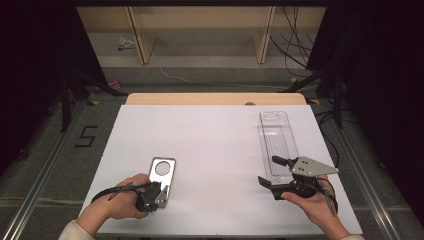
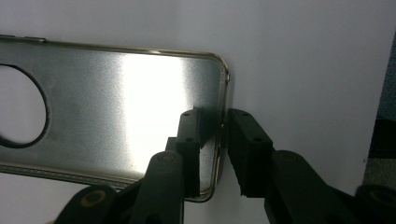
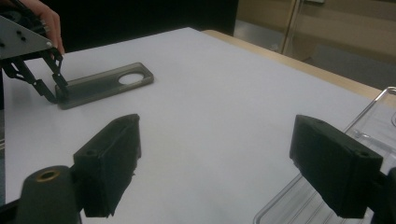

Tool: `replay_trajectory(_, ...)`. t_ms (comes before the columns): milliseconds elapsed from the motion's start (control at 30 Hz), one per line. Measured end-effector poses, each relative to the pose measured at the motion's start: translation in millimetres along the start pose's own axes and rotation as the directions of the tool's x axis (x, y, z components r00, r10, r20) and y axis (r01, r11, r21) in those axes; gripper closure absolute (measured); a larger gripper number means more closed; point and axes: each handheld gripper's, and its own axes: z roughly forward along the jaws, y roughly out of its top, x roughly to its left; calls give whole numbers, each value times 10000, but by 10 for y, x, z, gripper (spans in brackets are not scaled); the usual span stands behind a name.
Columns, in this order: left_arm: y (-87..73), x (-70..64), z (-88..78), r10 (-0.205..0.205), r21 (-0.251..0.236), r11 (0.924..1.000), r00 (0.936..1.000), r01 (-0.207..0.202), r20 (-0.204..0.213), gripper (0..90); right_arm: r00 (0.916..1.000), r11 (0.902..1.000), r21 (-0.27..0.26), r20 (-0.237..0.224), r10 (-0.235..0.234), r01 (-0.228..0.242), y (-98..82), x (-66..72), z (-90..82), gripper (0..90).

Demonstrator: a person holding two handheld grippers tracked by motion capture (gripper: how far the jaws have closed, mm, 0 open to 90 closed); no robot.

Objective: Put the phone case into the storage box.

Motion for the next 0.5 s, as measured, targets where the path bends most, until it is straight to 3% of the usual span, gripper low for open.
replay_trajectory(500,24,-36,1,206,66,9998,9996,-205,-176,815,10000,10000,52,-48,4,-4,-5,3,6,175)
